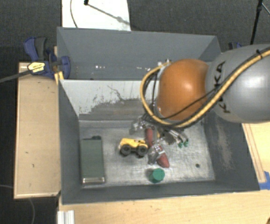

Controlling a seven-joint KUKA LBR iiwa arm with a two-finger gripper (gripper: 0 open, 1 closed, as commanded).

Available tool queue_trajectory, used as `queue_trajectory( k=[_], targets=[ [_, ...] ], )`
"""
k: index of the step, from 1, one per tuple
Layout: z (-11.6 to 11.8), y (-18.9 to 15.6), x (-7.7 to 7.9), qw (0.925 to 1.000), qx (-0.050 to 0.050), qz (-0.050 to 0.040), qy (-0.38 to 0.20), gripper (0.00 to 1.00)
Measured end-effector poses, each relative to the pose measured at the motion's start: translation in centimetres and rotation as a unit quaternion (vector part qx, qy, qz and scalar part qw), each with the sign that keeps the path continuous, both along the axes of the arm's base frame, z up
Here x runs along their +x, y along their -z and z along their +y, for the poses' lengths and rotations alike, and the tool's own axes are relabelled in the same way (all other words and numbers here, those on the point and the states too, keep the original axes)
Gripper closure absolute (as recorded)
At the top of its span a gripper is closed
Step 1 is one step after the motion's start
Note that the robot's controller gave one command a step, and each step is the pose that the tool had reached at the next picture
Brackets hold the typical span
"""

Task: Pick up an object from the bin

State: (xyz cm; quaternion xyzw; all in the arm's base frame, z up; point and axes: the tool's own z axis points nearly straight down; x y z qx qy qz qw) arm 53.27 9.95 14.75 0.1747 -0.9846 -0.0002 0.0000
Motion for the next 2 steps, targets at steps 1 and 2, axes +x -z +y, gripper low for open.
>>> queue_trajectory(
  k=[1,2],
  targets=[
    [7.8,6.67,4.25,0.9995,0.004,-0.0097,0.031,1.0],
    [7.79,6.67,4.25,0.9995,0.004,-0.0097,0.031,1.0]
  ],
)
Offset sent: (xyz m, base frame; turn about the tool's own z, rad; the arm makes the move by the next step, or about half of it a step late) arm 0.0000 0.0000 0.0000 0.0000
